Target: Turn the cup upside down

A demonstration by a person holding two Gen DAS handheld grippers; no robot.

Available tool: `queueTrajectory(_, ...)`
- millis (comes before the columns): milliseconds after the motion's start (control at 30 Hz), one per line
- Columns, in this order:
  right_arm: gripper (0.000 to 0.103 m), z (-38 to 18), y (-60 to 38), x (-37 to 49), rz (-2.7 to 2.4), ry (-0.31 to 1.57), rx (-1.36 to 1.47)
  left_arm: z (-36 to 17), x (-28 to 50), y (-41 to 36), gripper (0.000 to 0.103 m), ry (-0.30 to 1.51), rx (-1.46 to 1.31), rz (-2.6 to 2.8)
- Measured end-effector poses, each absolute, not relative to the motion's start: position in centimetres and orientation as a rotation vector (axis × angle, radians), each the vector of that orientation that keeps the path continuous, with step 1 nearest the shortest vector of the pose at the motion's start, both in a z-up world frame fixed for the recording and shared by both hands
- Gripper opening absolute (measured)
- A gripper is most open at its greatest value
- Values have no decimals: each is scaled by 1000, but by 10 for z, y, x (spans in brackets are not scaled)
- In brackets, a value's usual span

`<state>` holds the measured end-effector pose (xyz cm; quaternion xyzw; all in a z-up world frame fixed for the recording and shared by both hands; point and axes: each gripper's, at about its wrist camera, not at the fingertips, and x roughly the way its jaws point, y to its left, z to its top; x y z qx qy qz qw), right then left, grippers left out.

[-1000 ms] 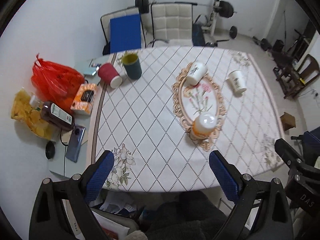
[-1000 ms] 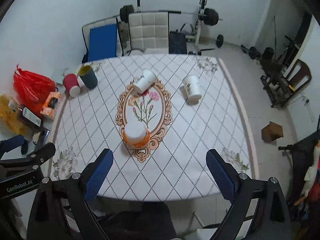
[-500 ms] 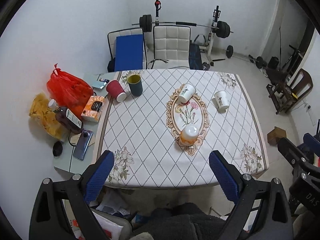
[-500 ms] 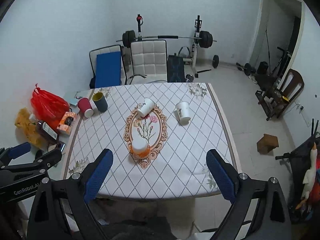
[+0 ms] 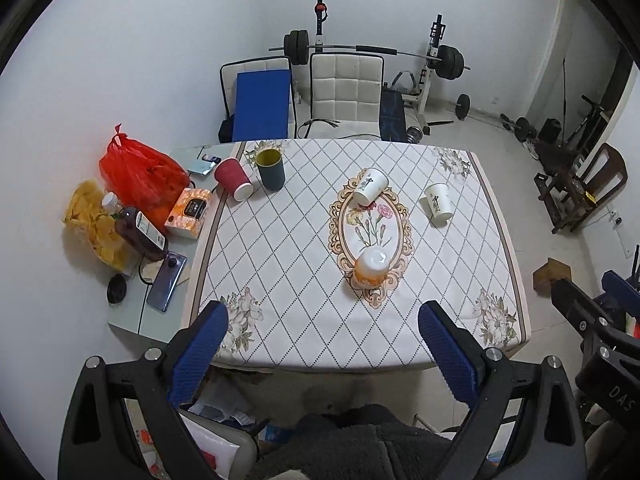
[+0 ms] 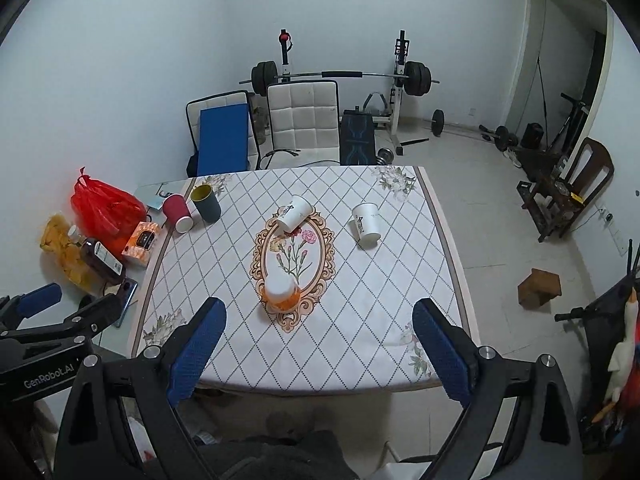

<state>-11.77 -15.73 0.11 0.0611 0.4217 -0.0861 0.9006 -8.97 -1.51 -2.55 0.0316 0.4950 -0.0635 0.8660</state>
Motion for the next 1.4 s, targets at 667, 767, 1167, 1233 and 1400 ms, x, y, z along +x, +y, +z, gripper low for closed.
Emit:
queueTrajectory(667, 98, 2, -157, -120, -161, 872, 125, -17, -97, -8, 101, 1008, 69, -89)
queueTrajectory(767, 98, 2, -154, -121, -159, 877, 127, -16, -99, -6, 101, 1012, 73, -91)
queueTrajectory(1167, 98, -2, -147, -122, -155, 889, 131, -16, -102, -3, 101, 1017, 75, -93)
queueTrajectory(1233, 98, -2, -147, -122, -155, 890, 131, -17, -103, -2, 101, 1016, 74, -92)
queueTrajectory(1400, 98, -2, -148, -119, -151, 890, 134, -17, -103, -1, 101, 1013, 74, -90)
